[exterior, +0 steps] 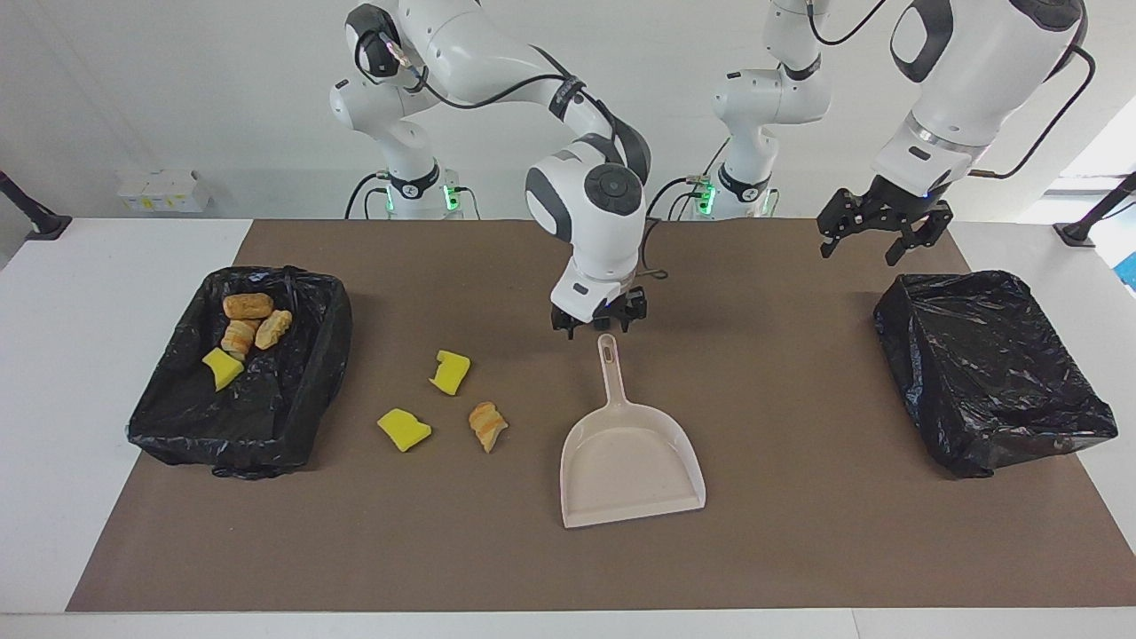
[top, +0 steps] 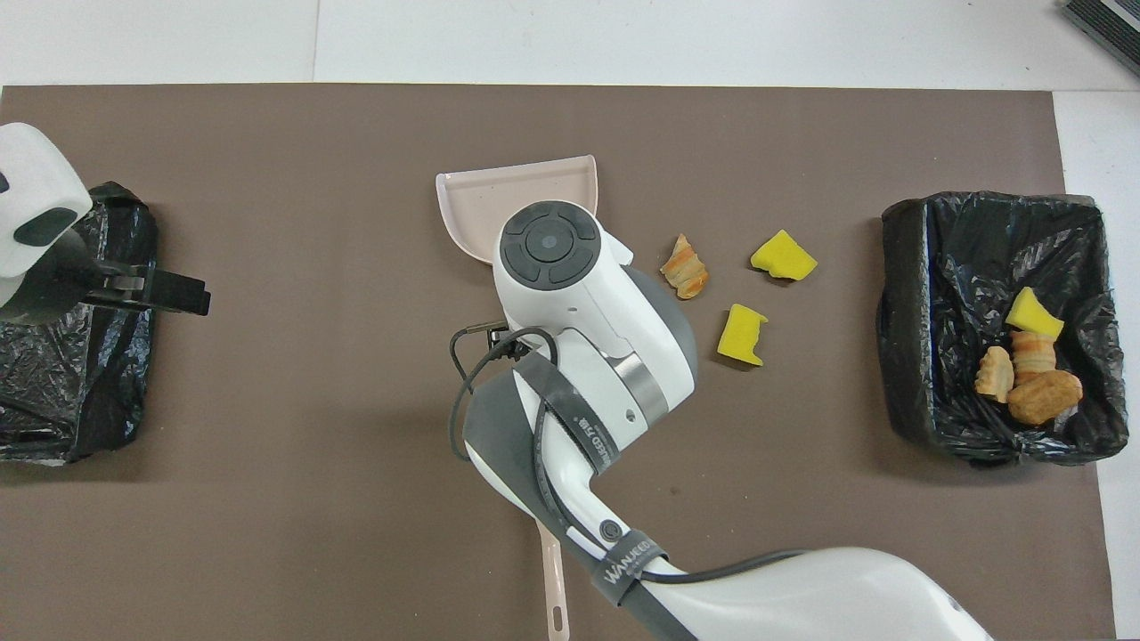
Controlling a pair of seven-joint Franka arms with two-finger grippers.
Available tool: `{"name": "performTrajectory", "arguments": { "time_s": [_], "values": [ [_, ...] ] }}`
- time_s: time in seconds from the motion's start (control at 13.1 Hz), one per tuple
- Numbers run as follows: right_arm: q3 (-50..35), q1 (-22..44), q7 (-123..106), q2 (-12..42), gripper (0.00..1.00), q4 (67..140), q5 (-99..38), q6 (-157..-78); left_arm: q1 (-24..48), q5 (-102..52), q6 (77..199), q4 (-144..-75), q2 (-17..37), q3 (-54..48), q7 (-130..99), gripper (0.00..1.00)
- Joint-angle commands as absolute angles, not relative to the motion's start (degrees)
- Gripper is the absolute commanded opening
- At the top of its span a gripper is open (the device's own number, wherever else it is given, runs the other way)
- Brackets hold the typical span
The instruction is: Sweep and dump trash in bin
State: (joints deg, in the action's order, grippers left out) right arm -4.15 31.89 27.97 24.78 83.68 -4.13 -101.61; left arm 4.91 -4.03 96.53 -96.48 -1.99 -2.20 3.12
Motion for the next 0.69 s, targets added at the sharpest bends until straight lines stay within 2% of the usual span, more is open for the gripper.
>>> {"name": "performTrajectory", "arguments": {
  "time_s": [0.0, 0.15, 0.38, 0.46, 0.61],
  "values": [
    [-4.6, 30.8, 24.2, 13.9, 1.00, 95.7, -9.6, -97.9, 7.3, -4.7, 98.0, -95.2, 1.3, -2.0, 2.8, 1.00],
    [-4.7, 32.9, 24.6, 8.0, 1.00, 105.9, -12.8, -99.9, 8.3, -4.9, 100.5, -93.7, 4.6, -2.2, 2.6, 1.00],
    [-4.7, 38.1, 26.6, -1.8, 1.00, 124.0, -16.1, -113.4, 11.8, -6.1, 106.8, -93.6, 9.5, -2.3, 1.8, 1.00],
    [-4.7, 39.7, 27.2, -3.8, 1.00, 127.1, -17.2, -115.1, 12.9, -7.7, 108.9, -93.5, 11.0, -2.2, -1.8, 1.00],
    [-4.7, 43.0, 29.9, -3.2, 1.00, 128.4, -17.2, -117.8, 18.4, -6.9, 111.9, -92.2, 14.6, -2.1, -7.7, 1.00]
  ]
}}
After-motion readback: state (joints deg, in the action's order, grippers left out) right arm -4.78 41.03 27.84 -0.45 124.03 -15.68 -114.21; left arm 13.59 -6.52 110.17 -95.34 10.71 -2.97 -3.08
